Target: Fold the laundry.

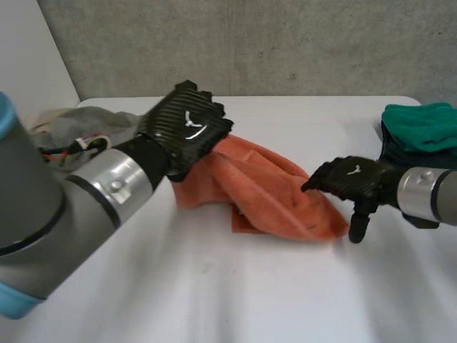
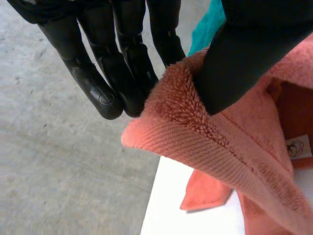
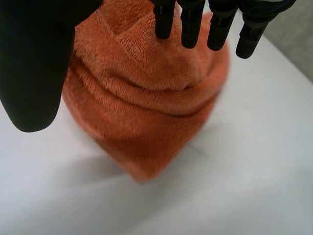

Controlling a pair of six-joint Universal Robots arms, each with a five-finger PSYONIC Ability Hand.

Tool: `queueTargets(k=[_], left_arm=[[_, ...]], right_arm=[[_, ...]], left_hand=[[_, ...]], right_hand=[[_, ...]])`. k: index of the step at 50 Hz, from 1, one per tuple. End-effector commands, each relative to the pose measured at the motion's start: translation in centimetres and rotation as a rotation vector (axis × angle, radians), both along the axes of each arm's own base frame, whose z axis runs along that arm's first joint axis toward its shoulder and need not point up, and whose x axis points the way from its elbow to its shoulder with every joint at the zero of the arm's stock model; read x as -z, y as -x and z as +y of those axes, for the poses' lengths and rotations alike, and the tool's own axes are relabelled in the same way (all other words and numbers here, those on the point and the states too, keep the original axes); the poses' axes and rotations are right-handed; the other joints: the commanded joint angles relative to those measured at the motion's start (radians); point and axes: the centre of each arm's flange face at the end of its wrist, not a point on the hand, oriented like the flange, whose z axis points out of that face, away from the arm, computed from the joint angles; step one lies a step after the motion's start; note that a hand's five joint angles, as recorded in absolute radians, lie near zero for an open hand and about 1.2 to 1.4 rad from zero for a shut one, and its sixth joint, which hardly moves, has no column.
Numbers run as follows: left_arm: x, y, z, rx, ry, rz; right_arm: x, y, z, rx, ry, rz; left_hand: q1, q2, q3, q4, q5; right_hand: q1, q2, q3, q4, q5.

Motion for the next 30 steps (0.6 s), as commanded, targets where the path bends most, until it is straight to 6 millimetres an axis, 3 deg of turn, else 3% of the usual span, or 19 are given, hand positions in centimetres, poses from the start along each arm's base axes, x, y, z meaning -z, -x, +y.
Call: queueTargets(k=[1, 8, 13, 19, 23, 27, 30], left_arm=[[-2.0, -1.6, 0.6, -0.035, -0.028, 0.066], [-3.2, -2.2, 0.5, -0.068, -0.054, 0.134], [-3.9, -2.3, 0.2, -0.087, -0.042, 0.158], [-4.8, -2.3, -0.2, -0.111, -0.021, 0.178], [-5.7, -2.2, -0.4, -0.122, 0.0, 0.197], [-6.6, -1.9, -0.3, -0.12, 0.017, 0.216], [-7.5, -1.4, 0.0, -0.108, 0.024, 0.241]], right_arm=[[3.2, -2.5, 0.8, -0.026, -0.041, -0.025], [5.5, -4.6, 0.7, 0.06, -0.02, -0.134], [6.2, -5.0, 0.8, 0.142, 0.055, -0.106], [3.7, -3.1, -0.3, 0.288, 0.136, -0.133], [2.0, -1.2, -0.4, 0.386, 0.1, -0.188], [2.1, 0.7, 0.6, 0.496, -0.035, -0.22], [3.2, 0.9, 2.4, 0.552, -0.162, -0.243]], left_hand=[[0.246, 0.203, 0.214, 0.201, 0.251], [0.246, 0.203, 0.214, 0.201, 0.251], [0.246, 0.203, 0.214, 0.201, 0.251], [0.246, 0.203, 0.214, 0.201, 0.251], [0.246, 0.203, 0.214, 0.201, 0.251], [0.246, 0.203, 0.214, 0.201, 0.251], [0.246, 0.203, 0.214, 0.201, 0.251]], right_hand=[[0.038, 0.049, 0.051, 0.049, 0.035], [0.085, 0.096, 0.098, 0.097, 0.082], [0.088, 0.099, 0.101, 0.1, 0.085], [0.176, 0.187, 0.189, 0.188, 0.173], [0.191, 0.202, 0.204, 0.202, 0.188], [0.2, 0.211, 0.213, 0.211, 0.197], [0.182, 0.193, 0.195, 0.194, 0.179]])
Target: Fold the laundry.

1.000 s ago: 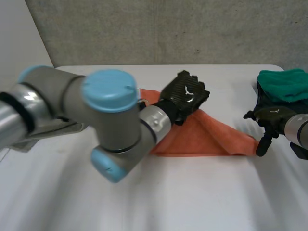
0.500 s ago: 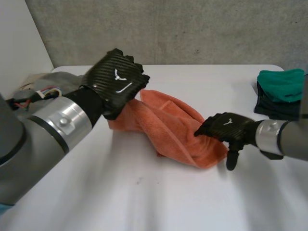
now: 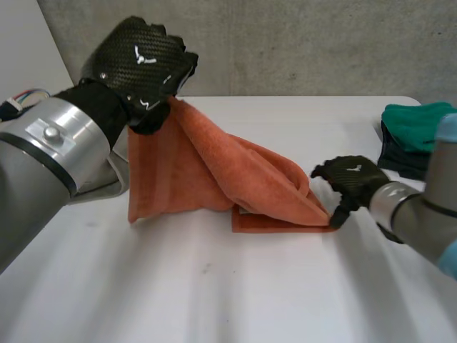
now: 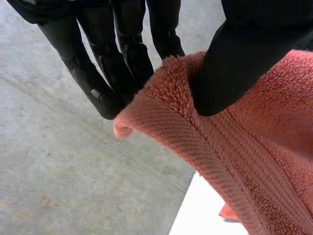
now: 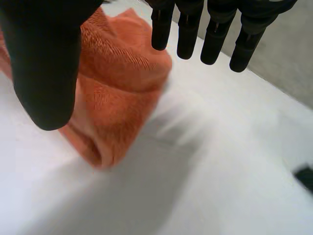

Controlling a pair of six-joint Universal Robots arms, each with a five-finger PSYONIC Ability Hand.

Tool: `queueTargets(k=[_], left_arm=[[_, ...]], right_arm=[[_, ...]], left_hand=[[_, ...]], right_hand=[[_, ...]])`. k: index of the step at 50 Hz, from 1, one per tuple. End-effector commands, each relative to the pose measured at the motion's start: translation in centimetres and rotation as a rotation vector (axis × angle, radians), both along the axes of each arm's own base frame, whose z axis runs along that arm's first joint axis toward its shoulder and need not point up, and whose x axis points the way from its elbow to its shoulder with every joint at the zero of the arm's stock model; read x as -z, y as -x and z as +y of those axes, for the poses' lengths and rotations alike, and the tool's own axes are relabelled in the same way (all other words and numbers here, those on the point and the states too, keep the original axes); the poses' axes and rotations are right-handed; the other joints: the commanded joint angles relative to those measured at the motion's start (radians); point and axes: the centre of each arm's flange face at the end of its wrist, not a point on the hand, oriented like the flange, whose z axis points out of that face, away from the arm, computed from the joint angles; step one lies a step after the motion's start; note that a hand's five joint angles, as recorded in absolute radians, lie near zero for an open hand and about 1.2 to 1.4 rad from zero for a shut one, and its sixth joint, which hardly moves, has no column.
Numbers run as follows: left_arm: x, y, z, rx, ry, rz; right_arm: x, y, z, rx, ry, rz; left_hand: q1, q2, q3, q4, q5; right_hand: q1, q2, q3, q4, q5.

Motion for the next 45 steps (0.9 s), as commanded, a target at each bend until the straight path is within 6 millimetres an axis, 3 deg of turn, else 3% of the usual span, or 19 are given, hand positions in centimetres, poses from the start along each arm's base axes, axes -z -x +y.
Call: queueTargets(k=[1, 8, 16, 20, 21, 28, 31, 32, 33, 38, 40, 42, 45], left_arm=[[-2.0, 0.8, 0.4, 0.011, 0.029, 0.046], [-4.9, 2.1, 2.0, 0.045, 0.045, 0.133], [-7.2, 2.8, 4.3, 0.087, 0.062, 0.189], [-7.6, 2.8, 4.6, 0.082, 0.067, 0.202], [-7.8, 2.7, 4.6, 0.073, 0.07, 0.21], [-8.2, 0.9, 3.4, -0.001, 0.072, 0.253], [-7.7, -0.8, 1.2, -0.071, 0.059, 0.263], [-7.5, -1.4, 0.5, -0.093, 0.051, 0.262], [-6.7, -2.4, -1.1, -0.135, 0.029, 0.253], [-3.0, -5.7, -5.1, -0.225, -0.095, 0.218], [-1.2, -6.5, -6.1, -0.234, -0.157, 0.204], [2.2, -6.7, -7.4, -0.215, -0.273, 0.176], [6.2, -6.2, -8.2, -0.18, -0.398, 0.142]], right_arm=[[1.0, 1.7, 2.9, 0.131, -0.235, -0.115], [2.8, -0.6, 4.6, 0.164, -0.23, -0.191], [4.3, -3.5, 3.1, 0.262, -0.163, -0.269], [5.0, -3.9, 1.7, 0.372, -0.149, -0.298], [5.0, -3.7, 1.1, 0.417, -0.136, -0.303], [2.4, -1.4, -0.8, 0.506, -0.05, -0.288], [-2.1, 0.9, -2.2, 0.471, 0.078, -0.261], [-3.3, 1.2, -2.3, 0.441, 0.116, -0.243], [-5.9, 2.0, -2.4, 0.371, 0.201, -0.188], [-11.9, 3.1, -0.7, 0.098, 0.416, 0.115], [-12.7, 3.2, -0.2, 0.053, 0.431, 0.203], [-13.3, 3.5, 0.2, 0.044, 0.399, 0.272], [-12.3, 2.8, 0.2, 0.006, 0.287, 0.303]], left_hand=[[0.246, 0.203, 0.214, 0.201, 0.251], [0.246, 0.203, 0.214, 0.201, 0.251], [0.246, 0.203, 0.214, 0.201, 0.251], [0.246, 0.203, 0.214, 0.201, 0.251], [0.246, 0.203, 0.214, 0.201, 0.251], [0.246, 0.203, 0.214, 0.201, 0.251], [0.246, 0.203, 0.214, 0.201, 0.251], [0.246, 0.203, 0.214, 0.201, 0.251], [0.246, 0.203, 0.214, 0.201, 0.251], [0.246, 0.203, 0.214, 0.201, 0.251], [0.246, 0.203, 0.214, 0.201, 0.251], [0.246, 0.203, 0.214, 0.201, 0.251], [0.246, 0.203, 0.214, 0.201, 0.251]], right_hand=[[0.059, 0.078, 0.053, 0.057, 0.044], [0.035, 0.055, 0.029, 0.033, 0.021], [0.085, 0.105, 0.079, 0.083, 0.071], [0.721, 0.74, 0.714, 0.719, 0.706], [1.051, 1.071, 1.045, 1.049, 1.037], [1.055, 1.074, 1.048, 1.053, 1.04], [1.055, 1.074, 1.048, 1.053, 1.04], [1.055, 1.074, 1.048, 1.053, 1.04], [1.055, 1.074, 1.048, 1.053, 1.04], [1.055, 1.074, 1.048, 1.053, 1.04], [1.055, 1.074, 1.048, 1.053, 1.04], [1.055, 1.074, 1.048, 1.053, 1.04], [1.055, 1.074, 1.048, 1.053, 1.04]])
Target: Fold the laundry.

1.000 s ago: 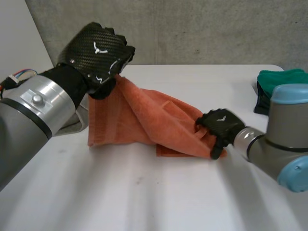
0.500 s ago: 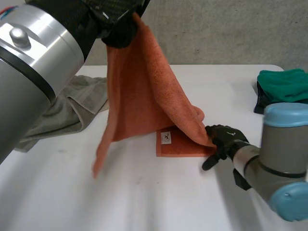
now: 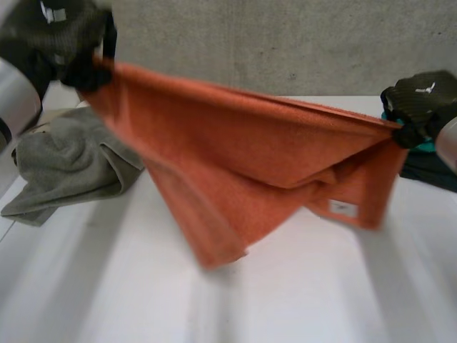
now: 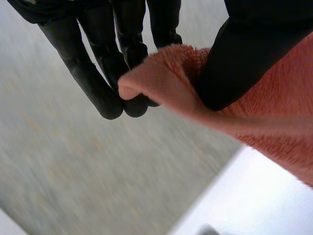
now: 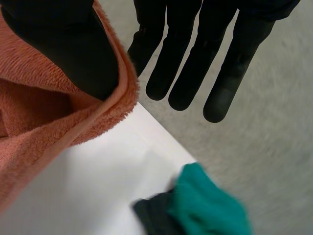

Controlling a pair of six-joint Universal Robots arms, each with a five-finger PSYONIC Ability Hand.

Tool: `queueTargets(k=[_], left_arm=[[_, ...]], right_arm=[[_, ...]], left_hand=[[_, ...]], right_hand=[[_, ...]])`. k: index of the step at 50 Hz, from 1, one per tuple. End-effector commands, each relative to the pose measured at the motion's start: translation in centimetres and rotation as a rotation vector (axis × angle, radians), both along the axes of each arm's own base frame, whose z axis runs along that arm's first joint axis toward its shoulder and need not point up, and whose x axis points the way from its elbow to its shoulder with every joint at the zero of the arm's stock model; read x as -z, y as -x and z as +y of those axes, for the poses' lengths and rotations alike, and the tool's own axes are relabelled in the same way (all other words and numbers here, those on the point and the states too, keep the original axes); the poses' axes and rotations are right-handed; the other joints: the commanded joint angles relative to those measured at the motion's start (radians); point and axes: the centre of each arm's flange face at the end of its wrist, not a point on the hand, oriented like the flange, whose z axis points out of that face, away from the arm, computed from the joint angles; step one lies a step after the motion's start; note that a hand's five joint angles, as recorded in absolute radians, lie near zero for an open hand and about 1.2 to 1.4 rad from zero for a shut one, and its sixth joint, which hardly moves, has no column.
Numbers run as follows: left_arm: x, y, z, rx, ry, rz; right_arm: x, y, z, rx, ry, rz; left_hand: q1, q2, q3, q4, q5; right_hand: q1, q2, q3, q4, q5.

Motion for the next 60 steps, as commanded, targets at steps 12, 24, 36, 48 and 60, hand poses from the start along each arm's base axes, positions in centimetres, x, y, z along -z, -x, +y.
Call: queueTargets(k=[12, 24, 36, 48, 60], left_arm=[[10.6, 1.0, -12.7, 0.004, -0.118, 0.007], [-6.6, 1.3, -12.4, 0.025, 0.507, 0.426], [6.1, -1.3, -11.6, -0.028, 0.19, 0.277], [19.6, -1.9, -9.3, -0.003, -0.115, 0.108], [19.5, -3.7, -9.5, -0.067, -0.123, 0.074]], right_arm=[[1.3, -3.3, -6.0, -0.086, -0.039, 0.259], [-13.2, -3.6, -6.7, 0.032, 0.68, -0.159], [-2.6, -2.0, -4.0, -0.076, 0.291, -0.046], [13.3, -1.7, -3.2, -0.12, -0.171, 0.024], [15.6, 1.2, -5.3, 0.146, -0.297, -0.062]], left_hand=[[0.246, 0.203, 0.214, 0.201, 0.251], [0.246, 0.203, 0.214, 0.201, 0.251], [0.246, 0.203, 0.214, 0.201, 0.251], [0.246, 0.203, 0.214, 0.201, 0.251], [0.246, 0.203, 0.214, 0.201, 0.251]], right_hand=[[0.274, 0.224, 0.212, 0.201, 0.232], [0.274, 0.224, 0.212, 0.201, 0.232], [0.274, 0.224, 0.212, 0.201, 0.232], [0.274, 0.224, 0.212, 0.201, 0.232], [-0.198, -0.249, -0.26, -0.272, -0.24]])
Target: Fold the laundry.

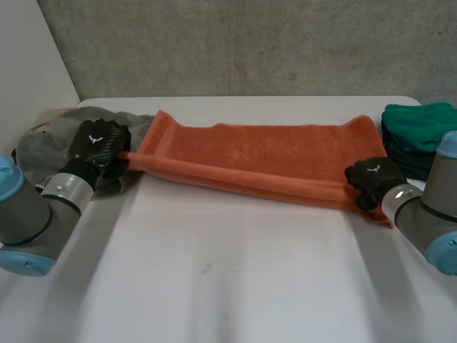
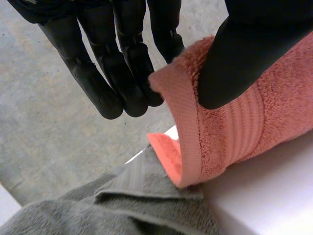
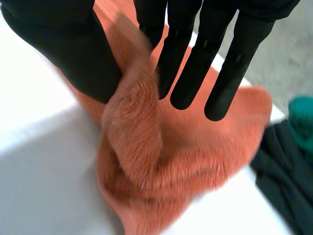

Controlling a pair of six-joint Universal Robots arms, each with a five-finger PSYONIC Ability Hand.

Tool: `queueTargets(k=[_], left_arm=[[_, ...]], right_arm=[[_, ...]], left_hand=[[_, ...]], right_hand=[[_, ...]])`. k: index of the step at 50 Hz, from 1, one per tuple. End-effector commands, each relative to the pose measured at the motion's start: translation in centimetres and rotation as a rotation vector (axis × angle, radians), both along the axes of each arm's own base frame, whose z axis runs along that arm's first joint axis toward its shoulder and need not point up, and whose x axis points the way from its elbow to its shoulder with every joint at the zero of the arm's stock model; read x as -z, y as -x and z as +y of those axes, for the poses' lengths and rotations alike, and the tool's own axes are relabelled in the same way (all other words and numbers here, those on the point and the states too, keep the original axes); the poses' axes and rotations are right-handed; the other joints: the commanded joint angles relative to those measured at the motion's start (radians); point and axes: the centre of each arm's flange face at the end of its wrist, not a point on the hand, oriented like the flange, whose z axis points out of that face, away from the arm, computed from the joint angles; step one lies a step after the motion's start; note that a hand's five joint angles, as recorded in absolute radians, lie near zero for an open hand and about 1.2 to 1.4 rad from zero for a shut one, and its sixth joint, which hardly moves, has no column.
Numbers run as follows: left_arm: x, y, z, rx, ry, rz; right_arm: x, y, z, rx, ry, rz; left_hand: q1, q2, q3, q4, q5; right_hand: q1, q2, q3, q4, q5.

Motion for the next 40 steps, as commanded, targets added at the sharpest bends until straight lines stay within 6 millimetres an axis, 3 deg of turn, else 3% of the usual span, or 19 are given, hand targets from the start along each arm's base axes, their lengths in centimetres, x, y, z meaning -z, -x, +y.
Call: queueTargets(k=[1, 5, 15, 26, 32, 40], left_arm=[[-1.0, -1.3, -0.4, -0.043, 0.002, 0.0], [-1.1, -1.5, -0.1, -0.046, -0.014, -0.002], [-1.4, -2.7, 0.5, -0.069, -0.03, 0.002], [-1.5, -3.1, 1.4, -0.05, -0.061, 0.01], [-1.8, -3.0, 1.4, -0.043, -0.055, 0.012], [-1.9, -2.7, 1.4, -0.035, -0.049, 0.012]], right_arm=[[-0.4, 2.1, -1.1, 0.218, -0.065, -0.087], [-0.6, 3.0, -1.2, 0.294, -0.108, -0.147], [-0.4, 4.4, -1.4, 0.349, -0.188, -0.179], [-1.0, 4.2, -0.3, 0.191, -0.226, -0.086], [-0.2, 4.7, 0.7, 0.045, -0.222, 0.026], [1.0, 5.0, 0.1, 0.035, -0.179, 0.03]], left_hand=[[0.246, 0.201, 0.214, 0.2, 0.234], [0.246, 0.201, 0.214, 0.2, 0.234], [0.246, 0.201, 0.214, 0.2, 0.234], [0.246, 0.201, 0.214, 0.2, 0.234], [0.246, 0.201, 0.214, 0.2, 0.234], [0.246, 0.201, 0.214, 0.2, 0.234]], right_hand=[[-0.283, -0.262, -0.267, -0.275, -0.278], [-0.372, -0.351, -0.356, -0.364, -0.367], [-0.337, -0.316, -0.321, -0.329, -0.332], [-0.525, -0.504, -0.509, -0.517, -0.519], [-0.528, -0.507, -0.512, -0.52, -0.522], [-0.437, -0.416, -0.421, -0.429, -0.432]])
